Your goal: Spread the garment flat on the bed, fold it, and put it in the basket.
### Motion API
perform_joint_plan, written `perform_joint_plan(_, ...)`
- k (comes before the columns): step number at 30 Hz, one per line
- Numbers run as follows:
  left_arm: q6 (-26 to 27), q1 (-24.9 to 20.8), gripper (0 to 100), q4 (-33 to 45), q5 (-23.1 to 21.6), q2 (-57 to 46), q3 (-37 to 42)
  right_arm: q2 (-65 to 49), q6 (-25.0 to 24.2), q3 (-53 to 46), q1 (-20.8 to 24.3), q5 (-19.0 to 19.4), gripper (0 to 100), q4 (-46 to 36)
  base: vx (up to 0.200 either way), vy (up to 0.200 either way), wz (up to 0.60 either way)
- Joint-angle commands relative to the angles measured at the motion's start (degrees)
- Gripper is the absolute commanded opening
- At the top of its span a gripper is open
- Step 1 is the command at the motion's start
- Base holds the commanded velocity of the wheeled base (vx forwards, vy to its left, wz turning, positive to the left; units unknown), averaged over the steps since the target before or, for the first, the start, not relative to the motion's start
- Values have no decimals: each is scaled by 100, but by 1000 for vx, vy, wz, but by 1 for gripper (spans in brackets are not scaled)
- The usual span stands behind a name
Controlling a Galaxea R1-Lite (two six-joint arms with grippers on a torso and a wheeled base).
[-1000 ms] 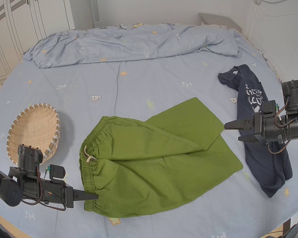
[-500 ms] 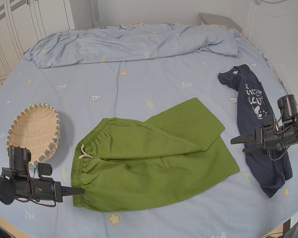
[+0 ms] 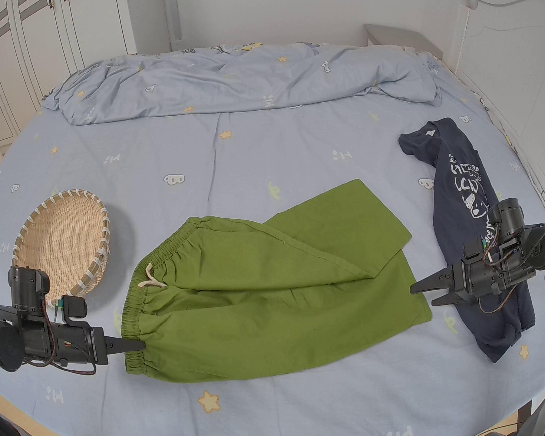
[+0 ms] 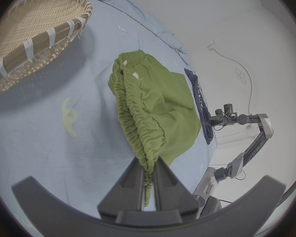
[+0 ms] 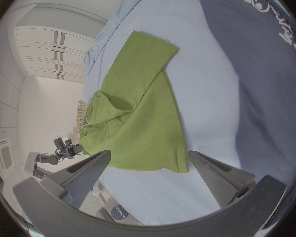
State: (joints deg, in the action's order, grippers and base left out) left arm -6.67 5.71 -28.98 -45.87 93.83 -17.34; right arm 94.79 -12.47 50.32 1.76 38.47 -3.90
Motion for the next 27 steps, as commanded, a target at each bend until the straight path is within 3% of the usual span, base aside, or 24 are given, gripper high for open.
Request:
perform_joint_plan(1,-1,-17,0,-3,-1,21,11,189,8,-31,18,231,100,3,0,0,0)
perform_joint_plan(16,-1,-87,0,-3,-1,12,11,356,254,-23,-228,231,100,3,0,0,0)
perform_joint_plan(27,-1,-96,0,-3,-1,12,11,672,351,-31,-167,275,100,12,0,0,0)
